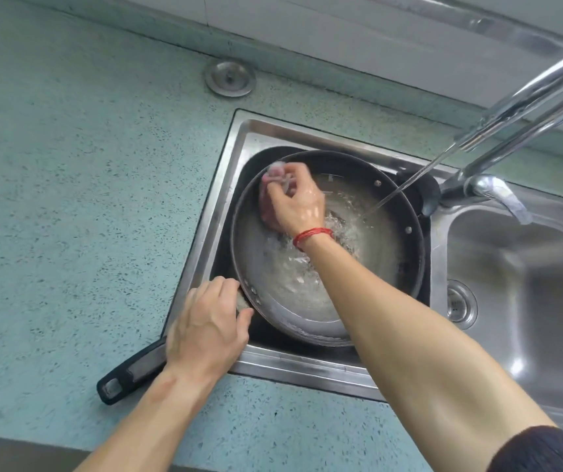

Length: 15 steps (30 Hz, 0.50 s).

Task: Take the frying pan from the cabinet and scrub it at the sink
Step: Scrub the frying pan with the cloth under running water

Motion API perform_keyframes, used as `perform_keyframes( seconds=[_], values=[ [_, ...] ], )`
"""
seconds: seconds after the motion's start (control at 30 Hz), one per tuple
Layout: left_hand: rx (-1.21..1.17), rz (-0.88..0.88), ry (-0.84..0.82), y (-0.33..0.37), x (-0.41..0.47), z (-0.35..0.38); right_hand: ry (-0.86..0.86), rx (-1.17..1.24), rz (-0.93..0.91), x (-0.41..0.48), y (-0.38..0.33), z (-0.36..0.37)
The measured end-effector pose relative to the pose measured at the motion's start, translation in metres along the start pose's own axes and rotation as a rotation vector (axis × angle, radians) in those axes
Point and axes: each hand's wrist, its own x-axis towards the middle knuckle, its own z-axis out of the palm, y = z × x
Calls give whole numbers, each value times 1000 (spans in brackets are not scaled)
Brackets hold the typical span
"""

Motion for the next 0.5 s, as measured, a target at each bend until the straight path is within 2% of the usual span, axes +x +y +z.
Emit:
perform_keyframes(
  seconds=[0.1, 0.23, 0.33, 0.4, 0.5],
  values=[
    [10, 2, -10, 0, 1, 0, -288, -83, -58, -42, -9, 3],
    [15, -4, -7, 3, 0, -3, -534, -259, -204, -81, 5, -17],
    [11, -8, -7, 4, 0, -5, -726, -320, -228, -94, 15, -44],
    [6, -12, -1, 5, 0, -5, -827, -384, -232, -97, 18, -58],
    [8, -18, 2, 5, 0, -5, -881, -409, -257, -96, 22, -66]
  ],
)
